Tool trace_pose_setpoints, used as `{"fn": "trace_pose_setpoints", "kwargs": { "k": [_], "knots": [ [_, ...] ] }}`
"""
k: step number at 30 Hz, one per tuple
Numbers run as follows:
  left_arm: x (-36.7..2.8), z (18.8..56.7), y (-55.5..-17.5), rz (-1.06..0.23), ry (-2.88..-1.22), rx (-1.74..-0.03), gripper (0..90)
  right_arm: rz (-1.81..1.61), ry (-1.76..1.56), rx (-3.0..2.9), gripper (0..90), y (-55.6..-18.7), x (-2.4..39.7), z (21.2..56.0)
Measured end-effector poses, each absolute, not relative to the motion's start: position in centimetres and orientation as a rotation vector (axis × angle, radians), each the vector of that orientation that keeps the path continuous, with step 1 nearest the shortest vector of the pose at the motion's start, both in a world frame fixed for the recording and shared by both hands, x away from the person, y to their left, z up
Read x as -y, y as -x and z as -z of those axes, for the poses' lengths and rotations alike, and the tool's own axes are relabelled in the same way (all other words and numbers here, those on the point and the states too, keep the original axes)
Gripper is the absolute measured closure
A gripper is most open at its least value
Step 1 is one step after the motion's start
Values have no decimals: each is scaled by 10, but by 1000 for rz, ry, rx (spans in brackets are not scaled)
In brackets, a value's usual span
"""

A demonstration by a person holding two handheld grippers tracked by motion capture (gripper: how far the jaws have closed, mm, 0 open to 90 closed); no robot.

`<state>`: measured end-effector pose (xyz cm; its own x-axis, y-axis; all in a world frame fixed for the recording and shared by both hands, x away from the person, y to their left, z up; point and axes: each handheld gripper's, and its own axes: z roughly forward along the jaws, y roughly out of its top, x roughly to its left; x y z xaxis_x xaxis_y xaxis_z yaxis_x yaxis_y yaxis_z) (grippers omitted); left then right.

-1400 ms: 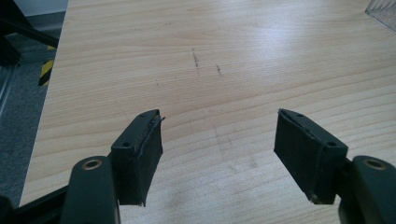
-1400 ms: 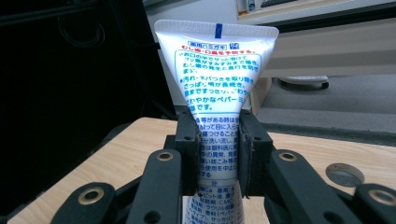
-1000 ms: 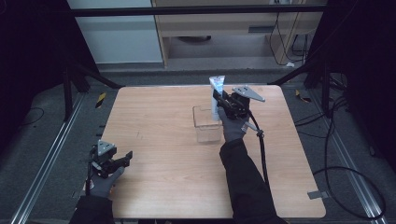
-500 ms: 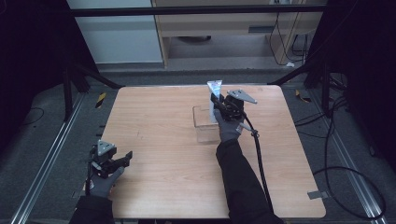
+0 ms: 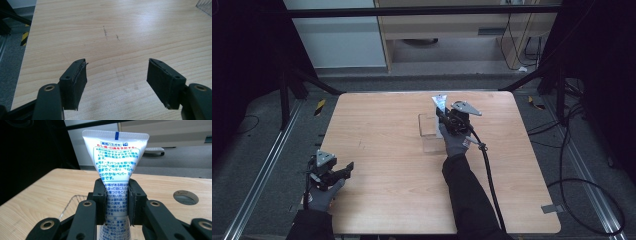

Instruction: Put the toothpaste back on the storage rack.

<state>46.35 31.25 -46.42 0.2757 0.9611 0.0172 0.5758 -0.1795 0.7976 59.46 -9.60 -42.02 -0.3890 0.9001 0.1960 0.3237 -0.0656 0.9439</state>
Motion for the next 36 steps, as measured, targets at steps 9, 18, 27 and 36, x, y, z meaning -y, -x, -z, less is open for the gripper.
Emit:
{"fn": "trace_pose_setpoints", "kwargs": {
  "k": [9, 18, 27, 36],
  "knots": [
    [-312, 464, -463, -711, -1858, -1386, 313, -1404, -1318, -1789, 699, -593, 95, 430],
    [-312, 465, -464, -708, -1859, -1387, 313, -1294, -1322, -1864, 620, -590, 98, 439],
    [-312, 465, -464, -706, -1862, -1387, 313, -1273, -1294, -1881, 537, -584, 98, 435],
    [-311, 465, -463, -705, -1863, -1385, 312, -1307, -1212, -1816, 355, -563, 105, 409]
  ]
}}
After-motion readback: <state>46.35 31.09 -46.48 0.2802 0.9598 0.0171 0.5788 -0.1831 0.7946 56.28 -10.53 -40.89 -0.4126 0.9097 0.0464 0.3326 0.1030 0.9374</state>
